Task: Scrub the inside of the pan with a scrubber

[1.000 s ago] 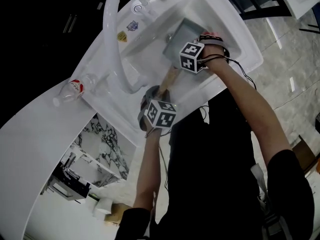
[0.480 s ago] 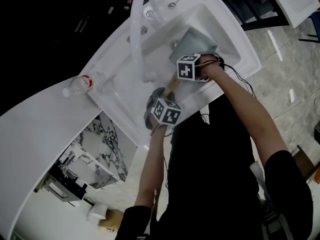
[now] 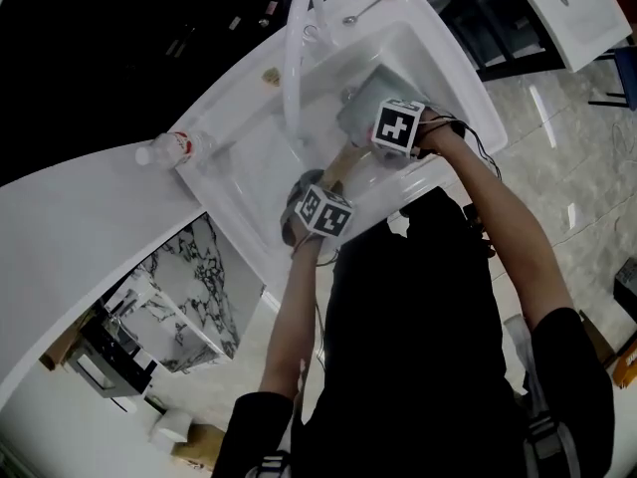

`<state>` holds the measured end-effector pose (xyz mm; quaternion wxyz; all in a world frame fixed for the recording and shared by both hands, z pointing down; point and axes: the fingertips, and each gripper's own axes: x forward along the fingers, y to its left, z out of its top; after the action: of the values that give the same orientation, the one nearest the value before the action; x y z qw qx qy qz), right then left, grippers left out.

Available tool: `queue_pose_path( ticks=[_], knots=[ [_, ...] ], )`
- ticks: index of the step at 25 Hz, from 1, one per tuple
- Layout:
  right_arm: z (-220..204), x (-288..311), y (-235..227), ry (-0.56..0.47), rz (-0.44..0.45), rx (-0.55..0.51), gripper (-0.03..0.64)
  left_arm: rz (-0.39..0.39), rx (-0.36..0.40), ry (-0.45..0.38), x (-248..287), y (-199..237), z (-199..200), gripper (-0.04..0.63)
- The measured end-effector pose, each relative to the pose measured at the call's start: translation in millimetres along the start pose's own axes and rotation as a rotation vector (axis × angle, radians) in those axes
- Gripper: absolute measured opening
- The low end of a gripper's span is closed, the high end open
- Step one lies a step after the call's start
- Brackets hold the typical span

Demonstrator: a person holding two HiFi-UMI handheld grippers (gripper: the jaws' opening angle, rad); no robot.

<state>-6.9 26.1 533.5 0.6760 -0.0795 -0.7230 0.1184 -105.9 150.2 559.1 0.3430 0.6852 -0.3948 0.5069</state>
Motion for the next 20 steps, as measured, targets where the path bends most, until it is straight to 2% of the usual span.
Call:
queue_pose_path(
  ticks=[2, 5, 8, 12, 15, 20],
  knots=[
    [-10, -24, -10, -0.015, -0.059, 0.027, 0.041, 0.001, 0.0, -0.002, -2, -2, -1, 0.192],
    [-8, -46, -12, -0.141, -0.073, 0.043, 0.041, 0.004, -0.004, -0.006, -7, -6, 0, 0.217],
    [-17, -66, -15, -0.223, -0.114, 0.063, 0.041, 0.034, -0.007, -0.009, -8, -6, 0, 0.241],
    [-27, -95, -15, -0.341, -0.169, 0.058, 0.041, 0.114, -0.027, 0.002, -20, 2, -2, 0.264],
    [-43, -116, -7, -0.419, -0.173, 0.072, 0.041, 0.182, -0.067, -0.008, -42, 6, 0, 0.265],
    [-69, -164, -1, -0.597, -0.202, 0.073, 0.041, 0.303, -0.129, -0.12, -97, -5, 29, 0.264]
  ],
)
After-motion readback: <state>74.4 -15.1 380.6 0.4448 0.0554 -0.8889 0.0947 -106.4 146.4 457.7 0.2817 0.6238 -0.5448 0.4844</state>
